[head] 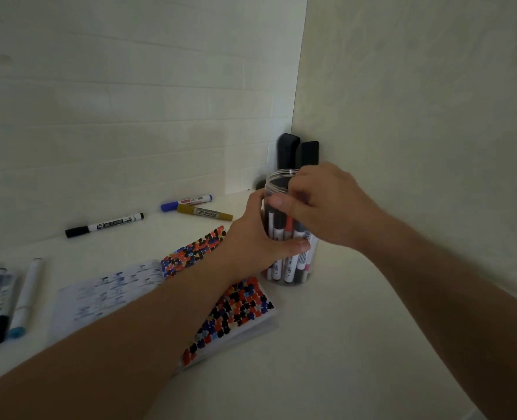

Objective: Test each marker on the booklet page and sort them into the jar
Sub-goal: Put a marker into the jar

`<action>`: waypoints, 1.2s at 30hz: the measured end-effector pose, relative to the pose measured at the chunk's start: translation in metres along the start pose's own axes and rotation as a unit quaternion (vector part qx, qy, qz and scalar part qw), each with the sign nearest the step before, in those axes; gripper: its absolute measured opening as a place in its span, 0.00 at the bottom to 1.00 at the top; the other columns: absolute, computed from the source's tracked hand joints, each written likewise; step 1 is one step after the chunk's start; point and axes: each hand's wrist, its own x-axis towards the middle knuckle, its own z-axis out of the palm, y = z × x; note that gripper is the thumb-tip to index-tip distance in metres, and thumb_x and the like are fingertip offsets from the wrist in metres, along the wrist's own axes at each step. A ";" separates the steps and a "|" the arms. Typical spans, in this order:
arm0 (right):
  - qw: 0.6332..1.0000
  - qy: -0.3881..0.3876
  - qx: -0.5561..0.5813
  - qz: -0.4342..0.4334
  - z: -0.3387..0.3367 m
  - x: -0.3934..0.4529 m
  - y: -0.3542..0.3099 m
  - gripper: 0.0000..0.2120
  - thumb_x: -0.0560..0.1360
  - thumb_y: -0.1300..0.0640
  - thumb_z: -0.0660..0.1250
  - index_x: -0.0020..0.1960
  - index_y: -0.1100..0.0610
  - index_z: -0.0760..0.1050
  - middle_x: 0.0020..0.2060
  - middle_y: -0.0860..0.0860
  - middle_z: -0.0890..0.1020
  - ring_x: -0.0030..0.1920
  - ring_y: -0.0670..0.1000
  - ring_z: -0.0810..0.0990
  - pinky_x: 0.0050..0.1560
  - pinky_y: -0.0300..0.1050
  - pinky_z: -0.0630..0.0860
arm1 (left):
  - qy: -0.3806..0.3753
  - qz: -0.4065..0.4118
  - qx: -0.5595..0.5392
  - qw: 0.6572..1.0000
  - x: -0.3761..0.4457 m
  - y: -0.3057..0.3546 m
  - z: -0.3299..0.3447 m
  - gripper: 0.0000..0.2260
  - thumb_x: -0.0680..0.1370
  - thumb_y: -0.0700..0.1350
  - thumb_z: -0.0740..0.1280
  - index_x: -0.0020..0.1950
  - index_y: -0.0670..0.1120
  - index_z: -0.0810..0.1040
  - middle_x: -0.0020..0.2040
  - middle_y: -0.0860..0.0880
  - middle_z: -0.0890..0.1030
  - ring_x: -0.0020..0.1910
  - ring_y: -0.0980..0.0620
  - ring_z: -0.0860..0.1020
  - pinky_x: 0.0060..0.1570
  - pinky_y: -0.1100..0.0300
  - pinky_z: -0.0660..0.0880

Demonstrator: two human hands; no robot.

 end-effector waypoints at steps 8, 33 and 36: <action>0.988 0.154 0.019 0.015 0.022 -0.020 0.007 0.24 0.77 0.35 0.65 0.50 0.57 0.81 0.55 0.53 0.78 0.58 0.55 0.74 0.59 0.51 0.74 | 0.068 0.051 0.167 0.982 -0.006 -0.032 -0.013 0.24 0.82 0.61 0.60 0.77 0.61 0.63 0.70 0.54 0.72 0.68 0.56 0.71 0.68 0.50 0.71; 0.886 -0.201 0.397 0.133 0.124 -0.022 -0.060 0.08 0.79 0.49 0.71 0.57 0.43 0.83 0.49 0.38 0.83 0.51 0.36 0.80 0.54 0.34 0.77 | 0.036 -0.092 0.620 0.778 0.060 -0.103 -0.117 0.13 0.84 0.55 0.60 0.63 0.50 0.76 0.57 0.46 0.79 0.55 0.43 0.74 0.53 0.48 0.74; 0.889 -0.195 0.393 0.133 0.125 -0.022 -0.061 0.09 0.80 0.51 0.70 0.59 0.44 0.82 0.49 0.38 0.83 0.51 0.37 0.80 0.54 0.36 0.79 | 0.111 -0.099 0.403 0.903 0.036 -0.072 -0.114 0.10 0.86 0.54 0.57 0.62 0.50 0.69 0.47 0.46 0.80 0.44 0.46 0.78 0.44 0.48 0.77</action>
